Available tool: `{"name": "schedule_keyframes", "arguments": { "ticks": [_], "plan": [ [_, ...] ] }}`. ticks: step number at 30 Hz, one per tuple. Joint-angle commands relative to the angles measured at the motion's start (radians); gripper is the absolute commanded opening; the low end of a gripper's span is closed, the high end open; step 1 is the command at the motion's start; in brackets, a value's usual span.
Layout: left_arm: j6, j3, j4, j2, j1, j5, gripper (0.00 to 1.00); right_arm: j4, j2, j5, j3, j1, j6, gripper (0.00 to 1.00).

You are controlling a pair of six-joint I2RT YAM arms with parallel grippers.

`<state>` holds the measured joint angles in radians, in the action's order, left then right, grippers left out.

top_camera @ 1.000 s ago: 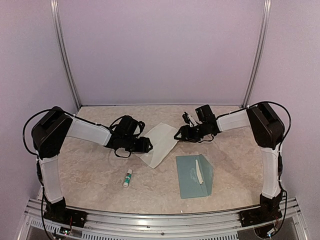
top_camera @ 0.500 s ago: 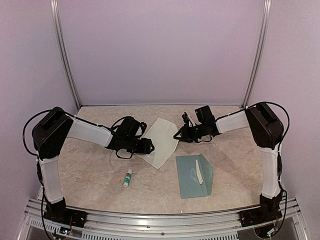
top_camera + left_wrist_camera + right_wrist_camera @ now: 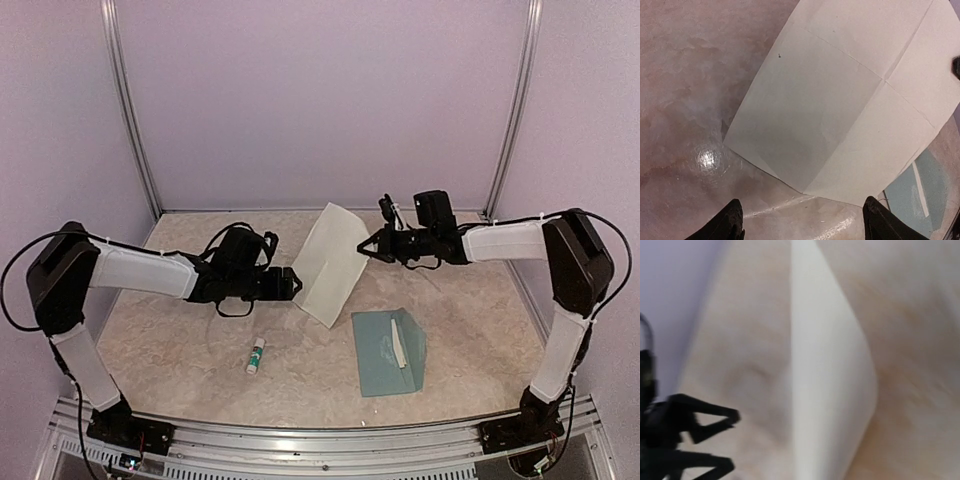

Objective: Place the letter into the envelope and seal it

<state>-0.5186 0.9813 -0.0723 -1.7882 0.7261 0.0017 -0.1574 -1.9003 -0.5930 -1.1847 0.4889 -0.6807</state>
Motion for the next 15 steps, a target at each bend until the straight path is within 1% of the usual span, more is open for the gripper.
{"name": "schedule_keyframes", "arguments": {
  "ticks": [1,4,9,13,15],
  "plan": [
    [-0.04,-0.009,-0.047,0.195,0.001,0.005,0.78,-0.079,0.199,-0.042,0.046,0.008,0.043,0.0],
    [-0.081,-0.017,-0.084,0.284,0.007,0.092,0.8,-0.096,0.305,-0.08,0.088,0.008,0.053,0.0],
    [-0.177,-0.03,-0.224,0.373,0.053,0.214,0.84,-0.172,0.478,-0.13,0.167,0.014,0.033,0.0],
    [-0.263,-0.015,-0.339,0.362,0.102,0.292,0.85,-0.167,0.553,-0.144,0.178,0.046,0.052,0.0],
    [-0.284,0.012,-0.349,0.342,0.126,0.311,0.86,-0.169,0.58,-0.137,0.183,0.064,0.063,0.0]
  ]
}}
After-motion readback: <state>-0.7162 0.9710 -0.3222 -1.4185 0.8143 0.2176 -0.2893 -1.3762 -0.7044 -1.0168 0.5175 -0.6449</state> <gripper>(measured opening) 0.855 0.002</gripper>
